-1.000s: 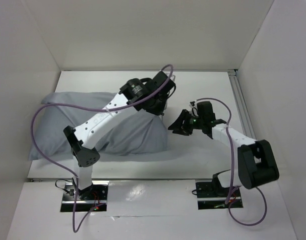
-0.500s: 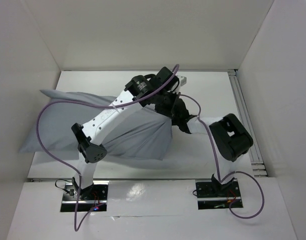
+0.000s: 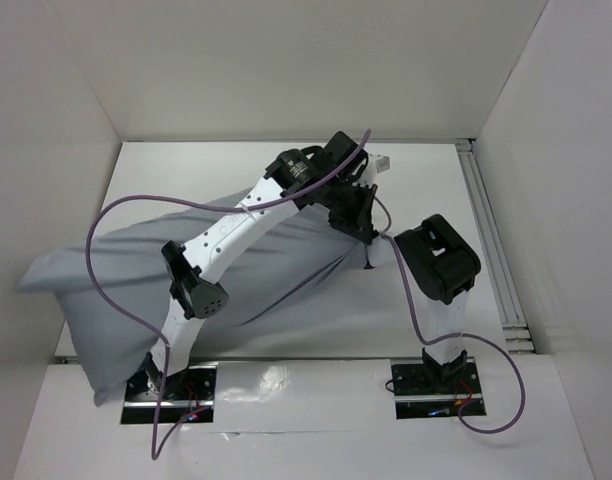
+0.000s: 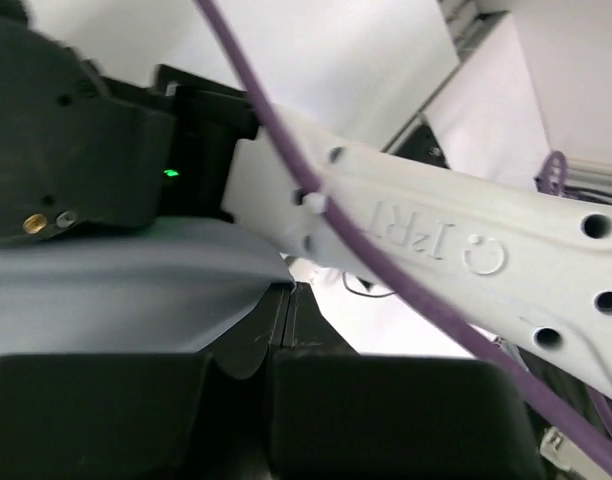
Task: Put the pillow into the pillowcase
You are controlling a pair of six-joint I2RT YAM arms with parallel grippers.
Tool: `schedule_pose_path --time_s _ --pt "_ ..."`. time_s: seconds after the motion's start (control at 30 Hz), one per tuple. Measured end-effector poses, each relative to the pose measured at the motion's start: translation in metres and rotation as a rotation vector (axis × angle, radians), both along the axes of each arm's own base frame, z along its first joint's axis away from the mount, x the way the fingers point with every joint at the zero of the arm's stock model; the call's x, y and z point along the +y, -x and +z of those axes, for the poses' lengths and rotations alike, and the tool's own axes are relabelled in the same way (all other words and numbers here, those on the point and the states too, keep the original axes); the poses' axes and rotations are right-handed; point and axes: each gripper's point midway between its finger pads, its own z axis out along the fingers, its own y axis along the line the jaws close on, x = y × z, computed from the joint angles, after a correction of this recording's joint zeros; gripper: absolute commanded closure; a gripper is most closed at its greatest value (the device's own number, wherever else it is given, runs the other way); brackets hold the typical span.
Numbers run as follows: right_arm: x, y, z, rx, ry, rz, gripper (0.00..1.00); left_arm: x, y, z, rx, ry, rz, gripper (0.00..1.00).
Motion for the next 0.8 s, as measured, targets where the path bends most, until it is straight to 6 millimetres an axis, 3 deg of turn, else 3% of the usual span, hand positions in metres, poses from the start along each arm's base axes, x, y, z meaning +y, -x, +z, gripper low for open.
schedule_pose_path --time_s 0.07,0.17,0.2,0.23,0.33,0.53,0.63,0.7,0.8 --pt "0.000 -0.002 0.009 -0.006 -0.027 -0.009 0.88 -0.005 0.004 0.000 0.009 0.016 -0.020 1.00" --pt "-0.019 -0.003 0.011 0.006 -0.020 -0.062 0.65 -0.005 0.005 -0.004 0.024 0.020 -0.028 0.72" --pt "-0.032 -0.002 0.009 0.019 0.003 -0.092 0.51 -0.002 0.002 -0.006 0.024 0.020 -0.020 0.63" --pt "-0.048 -0.005 0.003 0.046 0.041 -0.135 0.43 0.000 -0.002 -0.004 0.018 0.030 -0.013 0.41" --pt "-0.102 -0.023 -0.009 0.095 0.207 -0.298 0.20 0.014 -0.021 0.011 -0.033 0.069 0.029 0.17" --pt "-0.209 -0.053 0.009 0.038 0.562 -0.556 0.15 0.056 -0.053 0.057 -0.164 0.112 0.143 0.09" --pt "-0.245 -0.045 0.011 0.030 0.678 -0.600 0.12 0.076 -0.061 0.073 -0.228 0.104 0.201 0.10" --pt "-0.256 -0.033 0.009 0.034 0.726 -0.583 0.10 0.095 -0.065 0.078 -0.264 0.076 0.250 0.11" --pt "-0.245 -0.016 0.012 -0.009 0.755 -0.488 0.06 0.147 -0.075 0.071 -0.301 -0.036 0.424 0.11"
